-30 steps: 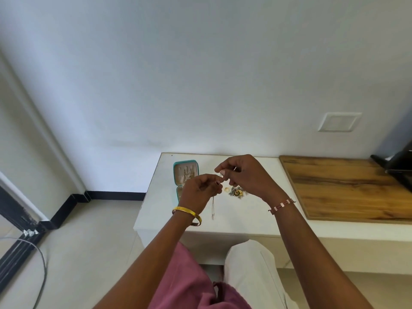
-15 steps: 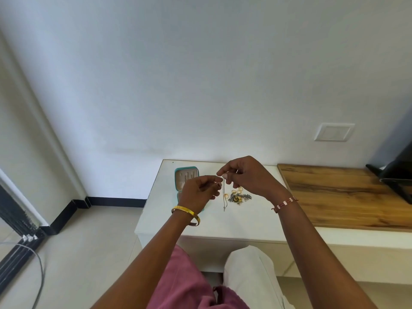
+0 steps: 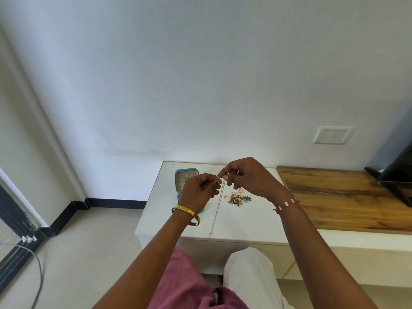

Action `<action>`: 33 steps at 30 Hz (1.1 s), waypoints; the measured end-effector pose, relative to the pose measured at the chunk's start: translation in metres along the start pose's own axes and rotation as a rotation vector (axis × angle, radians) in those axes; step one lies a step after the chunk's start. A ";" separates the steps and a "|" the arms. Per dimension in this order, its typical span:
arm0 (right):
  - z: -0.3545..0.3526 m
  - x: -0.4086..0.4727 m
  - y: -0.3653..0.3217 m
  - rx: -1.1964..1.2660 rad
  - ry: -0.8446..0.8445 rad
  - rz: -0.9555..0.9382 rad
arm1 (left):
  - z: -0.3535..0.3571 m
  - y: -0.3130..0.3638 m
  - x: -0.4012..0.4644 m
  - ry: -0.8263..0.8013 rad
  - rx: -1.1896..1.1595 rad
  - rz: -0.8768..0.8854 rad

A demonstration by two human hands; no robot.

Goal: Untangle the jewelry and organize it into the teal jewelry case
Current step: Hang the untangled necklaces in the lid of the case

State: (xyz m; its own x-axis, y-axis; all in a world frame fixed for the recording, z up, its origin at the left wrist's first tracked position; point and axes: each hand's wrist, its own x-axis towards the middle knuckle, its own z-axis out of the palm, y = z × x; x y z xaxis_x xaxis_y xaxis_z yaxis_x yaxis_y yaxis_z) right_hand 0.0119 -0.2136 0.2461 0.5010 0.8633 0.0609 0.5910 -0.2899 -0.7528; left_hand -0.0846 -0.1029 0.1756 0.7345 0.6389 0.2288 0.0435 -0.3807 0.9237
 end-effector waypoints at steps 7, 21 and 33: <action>0.002 -0.001 0.002 -0.018 -0.002 -0.005 | 0.002 -0.001 0.000 -0.042 -0.060 -0.004; -0.003 -0.003 0.004 0.010 0.015 -0.024 | -0.001 -0.001 -0.003 0.015 0.043 0.086; -0.004 0.004 0.030 -0.163 0.202 0.051 | -0.013 -0.004 -0.006 -0.006 -0.563 -0.304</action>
State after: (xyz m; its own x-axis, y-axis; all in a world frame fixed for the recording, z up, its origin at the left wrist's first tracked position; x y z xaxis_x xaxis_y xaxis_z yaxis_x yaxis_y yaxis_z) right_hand 0.0342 -0.2209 0.2263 0.6393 0.7506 0.1672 0.6476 -0.4083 -0.6434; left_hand -0.0978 -0.0968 0.1742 0.7491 0.6588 -0.0693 -0.1106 0.2274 0.9675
